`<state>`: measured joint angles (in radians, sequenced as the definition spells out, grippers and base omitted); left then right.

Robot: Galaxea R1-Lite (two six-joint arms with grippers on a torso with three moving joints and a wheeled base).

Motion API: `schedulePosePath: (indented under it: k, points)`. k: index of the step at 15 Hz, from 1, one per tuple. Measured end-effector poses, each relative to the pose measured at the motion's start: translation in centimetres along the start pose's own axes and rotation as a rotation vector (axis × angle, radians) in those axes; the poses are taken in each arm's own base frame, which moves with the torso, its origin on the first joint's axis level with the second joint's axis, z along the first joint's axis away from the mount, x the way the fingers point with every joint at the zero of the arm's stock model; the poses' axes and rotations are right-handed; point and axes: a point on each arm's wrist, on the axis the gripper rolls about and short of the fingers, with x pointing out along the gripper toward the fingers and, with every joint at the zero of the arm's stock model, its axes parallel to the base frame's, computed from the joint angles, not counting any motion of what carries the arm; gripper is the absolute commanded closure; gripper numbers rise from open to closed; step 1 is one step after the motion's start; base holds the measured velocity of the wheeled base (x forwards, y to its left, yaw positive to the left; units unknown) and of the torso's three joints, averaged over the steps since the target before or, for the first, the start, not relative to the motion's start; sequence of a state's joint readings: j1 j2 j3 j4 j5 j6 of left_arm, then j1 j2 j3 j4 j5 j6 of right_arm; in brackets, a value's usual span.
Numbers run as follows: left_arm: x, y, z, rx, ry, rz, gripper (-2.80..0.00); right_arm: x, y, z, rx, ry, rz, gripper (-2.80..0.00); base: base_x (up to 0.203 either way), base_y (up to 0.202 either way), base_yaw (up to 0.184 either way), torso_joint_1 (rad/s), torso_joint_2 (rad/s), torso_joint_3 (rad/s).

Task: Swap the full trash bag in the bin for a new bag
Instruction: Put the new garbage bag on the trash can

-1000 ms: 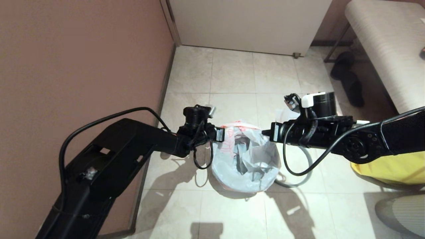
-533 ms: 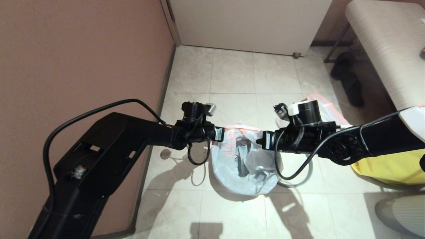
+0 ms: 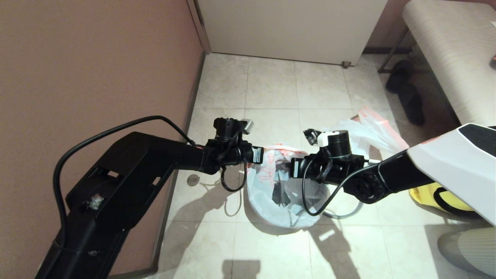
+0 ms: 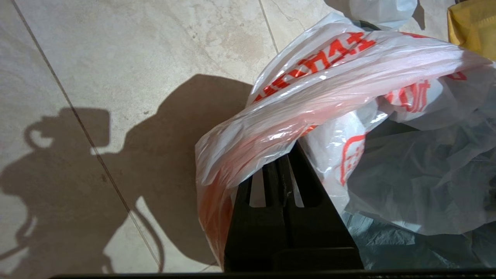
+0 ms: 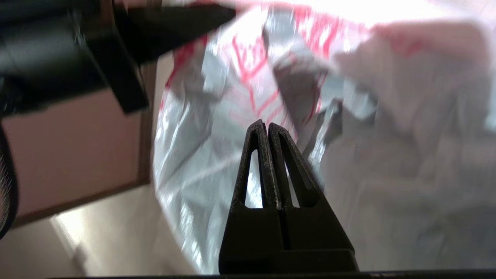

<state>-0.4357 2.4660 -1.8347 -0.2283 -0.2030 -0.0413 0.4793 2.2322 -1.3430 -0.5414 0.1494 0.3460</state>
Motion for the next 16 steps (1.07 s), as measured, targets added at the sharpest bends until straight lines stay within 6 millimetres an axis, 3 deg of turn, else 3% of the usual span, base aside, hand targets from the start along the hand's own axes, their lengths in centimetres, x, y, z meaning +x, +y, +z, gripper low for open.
schedulePosePath:
  k: [7, 12, 16]
  points:
    - [-0.7, 0.0, 0.9, -0.018, -0.02, 0.002, 0.0, 4.7, -0.4, 1.3, -0.148, -0.156, -0.121, 0.0, 0.0, 0.0, 0.0, 0.0, 0.0, 0.0]
    - [-1.2, 0.1, 1.5, -0.027, -0.036, 0.006, 0.0, 6.6, -2.3, 2.0, -0.2, -0.213, -0.218, 0.0, 0.0, 0.0, 0.0, 0.0, 0.0, 0.0]
    - [-1.3, 0.5, 1.6, -0.034, -0.04, 0.012, 0.0, 7.3, -2.0, 3.0, -0.253, -0.26, -0.257, 0.0, 0.0, 0.0, 0.0, 0.0, 0.0, 0.0]
